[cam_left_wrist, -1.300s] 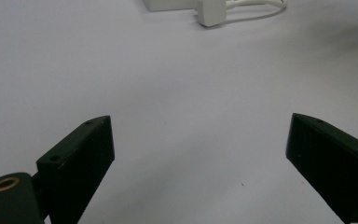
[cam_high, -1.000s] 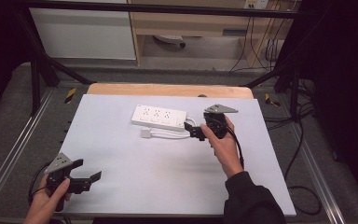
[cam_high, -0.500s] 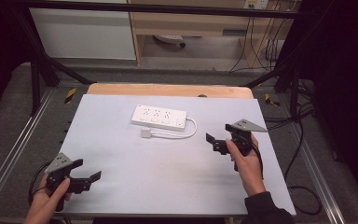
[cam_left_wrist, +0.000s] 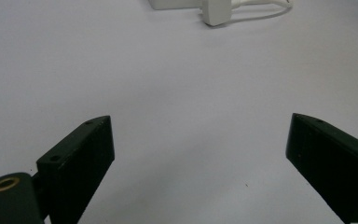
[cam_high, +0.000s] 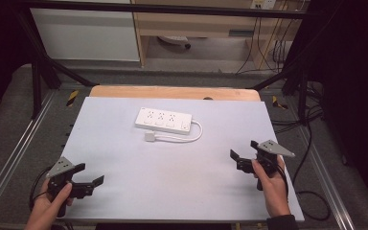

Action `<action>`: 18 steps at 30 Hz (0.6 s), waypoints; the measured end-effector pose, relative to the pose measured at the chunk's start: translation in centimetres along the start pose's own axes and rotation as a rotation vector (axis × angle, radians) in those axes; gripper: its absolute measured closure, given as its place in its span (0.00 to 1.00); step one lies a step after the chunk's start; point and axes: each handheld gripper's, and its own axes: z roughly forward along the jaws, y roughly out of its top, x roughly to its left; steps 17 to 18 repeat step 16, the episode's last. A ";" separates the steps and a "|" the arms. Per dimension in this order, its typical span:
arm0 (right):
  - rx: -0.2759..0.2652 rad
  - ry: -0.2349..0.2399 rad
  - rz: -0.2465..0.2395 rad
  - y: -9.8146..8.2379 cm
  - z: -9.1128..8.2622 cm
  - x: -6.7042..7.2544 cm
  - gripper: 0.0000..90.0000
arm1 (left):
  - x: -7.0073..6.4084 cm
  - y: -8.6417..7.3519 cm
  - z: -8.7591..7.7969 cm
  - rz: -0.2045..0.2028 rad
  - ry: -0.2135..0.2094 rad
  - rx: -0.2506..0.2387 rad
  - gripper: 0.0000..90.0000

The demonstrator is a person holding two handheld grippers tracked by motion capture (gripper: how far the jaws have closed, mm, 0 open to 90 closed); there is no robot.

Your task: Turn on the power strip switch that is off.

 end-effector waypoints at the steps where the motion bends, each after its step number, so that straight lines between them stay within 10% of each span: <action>1: 0.003 -0.003 0.002 -0.3 -0.2 -0.2 0.08 | 0.0 0.0 0.0 0.000 -0.001 0.000 0.09; 18: 0.128 -0.021 -0.008 -3.8 -0.9 -1.3 0.05 | -0.1 0.0 0.0 0.004 -0.002 -0.007 0.09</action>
